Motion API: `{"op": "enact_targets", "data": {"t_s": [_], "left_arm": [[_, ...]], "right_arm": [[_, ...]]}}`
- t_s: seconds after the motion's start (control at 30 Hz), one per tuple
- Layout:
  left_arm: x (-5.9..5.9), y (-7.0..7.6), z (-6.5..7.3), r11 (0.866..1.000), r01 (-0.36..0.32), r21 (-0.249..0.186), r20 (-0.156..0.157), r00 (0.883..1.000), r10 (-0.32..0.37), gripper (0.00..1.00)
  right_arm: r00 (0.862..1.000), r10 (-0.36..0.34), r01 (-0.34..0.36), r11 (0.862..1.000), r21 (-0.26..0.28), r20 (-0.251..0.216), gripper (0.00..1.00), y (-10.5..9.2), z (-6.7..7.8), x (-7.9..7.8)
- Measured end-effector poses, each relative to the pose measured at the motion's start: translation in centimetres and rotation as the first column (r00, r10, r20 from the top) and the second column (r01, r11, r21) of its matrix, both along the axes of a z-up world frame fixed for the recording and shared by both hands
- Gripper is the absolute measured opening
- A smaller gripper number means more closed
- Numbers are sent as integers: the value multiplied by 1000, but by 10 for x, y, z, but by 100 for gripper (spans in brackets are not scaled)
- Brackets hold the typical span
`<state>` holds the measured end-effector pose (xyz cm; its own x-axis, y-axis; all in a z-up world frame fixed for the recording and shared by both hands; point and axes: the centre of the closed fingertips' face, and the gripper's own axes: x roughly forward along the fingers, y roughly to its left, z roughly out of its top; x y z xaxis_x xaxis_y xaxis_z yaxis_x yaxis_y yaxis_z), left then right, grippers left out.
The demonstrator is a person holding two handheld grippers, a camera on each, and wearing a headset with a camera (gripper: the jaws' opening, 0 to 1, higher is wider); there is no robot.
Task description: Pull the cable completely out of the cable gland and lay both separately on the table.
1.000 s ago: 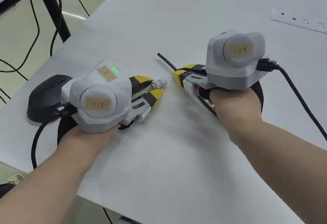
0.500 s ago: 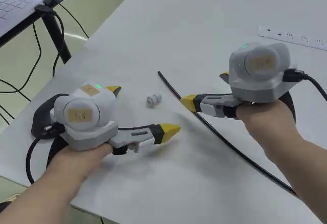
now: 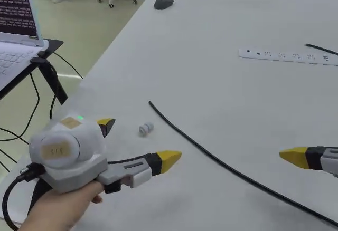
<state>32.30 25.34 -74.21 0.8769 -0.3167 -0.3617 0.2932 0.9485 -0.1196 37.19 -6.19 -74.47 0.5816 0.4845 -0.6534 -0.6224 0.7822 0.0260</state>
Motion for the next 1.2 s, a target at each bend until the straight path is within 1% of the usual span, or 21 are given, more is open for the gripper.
{"op": "enact_targets", "data": {"t_s": [0.07,0.1,0.13,0.17,0.23,0.3,0.33,0.37,0.4,0.43,0.47,0.5,0.6,0.67,0.7,0.77,0.8,0.93,1.03,1.1,1.2], "left_arm": [[-4,-9,-1,1000,22,-5,-50,999,-23,99],[-3,-11,0,1000,24,18,-52,998,-23,99],[-3,-14,2,999,34,33,-51,998,-33,99],[-2,-21,6,998,48,41,-51,998,-46,99],[0,-30,11,996,63,59,-61,996,-59,99],[3,-36,16,995,74,63,-52,996,-71,99],[6,-36,21,997,56,62,-35,998,-54,99],[11,-36,27,998,38,55,11,999,-38,99],[10,-36,26,998,39,57,4,999,-40,99],[10,-38,24,998,44,50,-19,999,-43,99],[10,-41,23,999,46,24,-37,998,-45,99],[11,-43,24,999,45,14,-39,998,-45,99],[11,-46,30,999,43,34,-29,999,-42,99],[10,-54,32,998,56,20,-36,998,-55,99],[9,-57,33,998,61,21,-37,997,-60,99],[8,-60,32,996,69,60,-33,997,-67,99],[8,-62,33,995,72,68,-31,997,-70,99],[7,-69,36,995,74,61,-27,997,-72,99],[4,-74,37,992,86,91,-22,996,-84,99],[3,-75,36,991,87,107,-23,996,-85,99],[2,-77,37,992,80,102,-25,997,-78,99]], "right_arm": [[1000,-11,11,999,-45,14,94,-22,-3,-6],[1000,-15,16,997,-78,14,93,-36,-7,-11],[1000,-17,16,996,-87,-6,93,-44,-12,-16],[999,-36,34,997,-74,-29,93,-54,-17,-20],[998,-51,49,998,-46,-36,94,-64,-18,-25],[994,-96,97,995,16,-46,95,-71,-15,-29],[992,-111,114,992,60,-53,96,-71,-11,-31],[994,-98,101,993,60,-53,95,-73,-9,-34],[995,-94,96,994,45,-45,94,-76,-8,-36],[996,-84,83,996,-10,-13,95,-85,-8,-35],[997,-73,73,997,-30,-7,94,-89,-8,-35],[998,-70,69,997,-20,-10,94,-93,-7,-36],[997,-71,71,997,-12,-18,94,-103,-6,-36],[999,-45,45,997,-65,-8,93,-112,-7,-38],[1000,-29,28,996,-80,-8,93,-114,-7,-38],[1000,-28,27,996,-84,-8,93,-117,-5,-39],[1000,-21,21,996,-81,-6,93,-118,-3,-39],[1000,-19,19,997,-72,3,93,-120,2,-38],[1000,8,-7,999,-38,12,95,-113,4,-41],[1000,18,-18,999,-49,3,95,-111,2,-44],[999,32,-32,998,-46,-3,95,-111,2,-46]]}}
